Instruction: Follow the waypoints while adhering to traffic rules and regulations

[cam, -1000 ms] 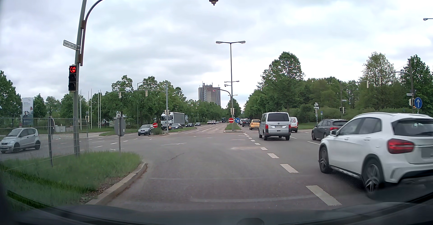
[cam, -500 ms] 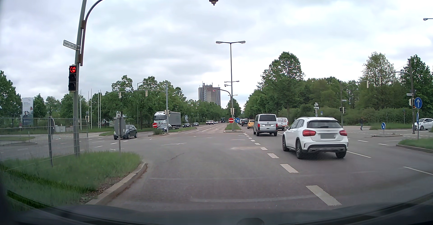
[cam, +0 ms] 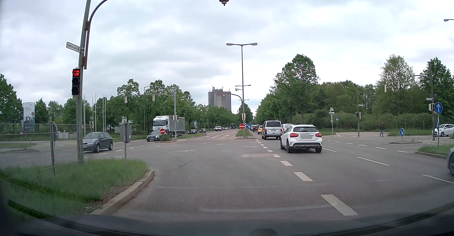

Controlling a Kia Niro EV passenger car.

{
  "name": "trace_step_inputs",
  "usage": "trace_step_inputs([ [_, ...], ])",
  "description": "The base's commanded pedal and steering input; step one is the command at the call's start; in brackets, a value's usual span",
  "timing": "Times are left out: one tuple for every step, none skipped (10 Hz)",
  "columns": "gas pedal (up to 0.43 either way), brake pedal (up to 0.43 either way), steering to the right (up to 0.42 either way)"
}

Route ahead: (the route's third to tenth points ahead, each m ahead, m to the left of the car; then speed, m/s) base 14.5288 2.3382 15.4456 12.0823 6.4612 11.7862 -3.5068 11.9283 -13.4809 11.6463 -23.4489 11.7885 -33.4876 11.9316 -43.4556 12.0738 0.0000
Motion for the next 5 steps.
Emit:
trace_step_inputs([
  [0.0, 0.262, -0.003],
  [0.0, 0.262, -0.003],
  [0.0, 0.262, -0.003],
  [0.0, 0.262, -0.003],
  [0.0, 0.262, -0.003],
])
